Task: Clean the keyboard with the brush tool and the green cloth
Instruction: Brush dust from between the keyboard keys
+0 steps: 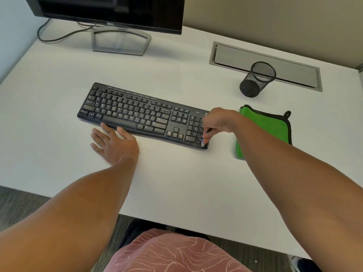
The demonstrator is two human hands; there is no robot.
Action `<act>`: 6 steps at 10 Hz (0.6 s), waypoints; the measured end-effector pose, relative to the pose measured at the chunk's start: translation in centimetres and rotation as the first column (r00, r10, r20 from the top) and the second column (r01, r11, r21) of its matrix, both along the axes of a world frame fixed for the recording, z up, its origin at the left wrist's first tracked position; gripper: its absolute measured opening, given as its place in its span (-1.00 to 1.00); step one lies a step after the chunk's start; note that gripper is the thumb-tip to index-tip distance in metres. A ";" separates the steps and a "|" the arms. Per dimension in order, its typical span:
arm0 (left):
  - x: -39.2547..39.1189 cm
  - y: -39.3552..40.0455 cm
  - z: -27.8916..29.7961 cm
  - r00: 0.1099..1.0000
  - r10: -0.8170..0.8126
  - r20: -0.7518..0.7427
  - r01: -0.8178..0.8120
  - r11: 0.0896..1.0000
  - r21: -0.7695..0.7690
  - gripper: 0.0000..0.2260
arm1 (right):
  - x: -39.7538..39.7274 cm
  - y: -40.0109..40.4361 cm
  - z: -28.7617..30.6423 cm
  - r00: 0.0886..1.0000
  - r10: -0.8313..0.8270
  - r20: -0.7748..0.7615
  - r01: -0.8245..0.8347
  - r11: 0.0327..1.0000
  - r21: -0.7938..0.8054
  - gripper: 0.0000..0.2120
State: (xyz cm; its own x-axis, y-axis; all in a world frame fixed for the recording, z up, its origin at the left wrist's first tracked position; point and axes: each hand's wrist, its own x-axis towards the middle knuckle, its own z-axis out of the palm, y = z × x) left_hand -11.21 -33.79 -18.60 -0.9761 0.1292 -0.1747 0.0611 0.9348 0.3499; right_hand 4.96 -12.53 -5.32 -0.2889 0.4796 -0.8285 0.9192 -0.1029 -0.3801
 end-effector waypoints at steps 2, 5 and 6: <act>0.0 -0.1 0.1 1.000 -0.003 -0.001 0.003 1.000 0.010 -0.43 | -0.2 1.6 -0.3 0.936 -0.254 -0.245 0.294 0.945 0.145 -0.71; 0.0 -0.1 0.1 1.000 -0.005 0.001 0.005 1.000 0.011 -0.42 | 0.0 0.3 -0.1 0.951 0.301 0.072 -0.301 0.954 -0.013 -0.87; 0.0 -0.1 0.0 1.000 -0.007 0.001 0.007 1.000 0.009 -0.42 | -0.4 1.5 0.8 0.911 0.397 0.107 -0.408 0.906 0.114 -0.80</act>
State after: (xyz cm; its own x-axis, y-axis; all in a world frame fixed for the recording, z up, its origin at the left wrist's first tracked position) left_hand -11.20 -33.88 -18.57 -0.9751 0.1373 -0.1743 0.0670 0.9310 0.3588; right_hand 4.61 -11.02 -4.50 -0.4162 0.4418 -0.7947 0.8995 0.3280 -0.2887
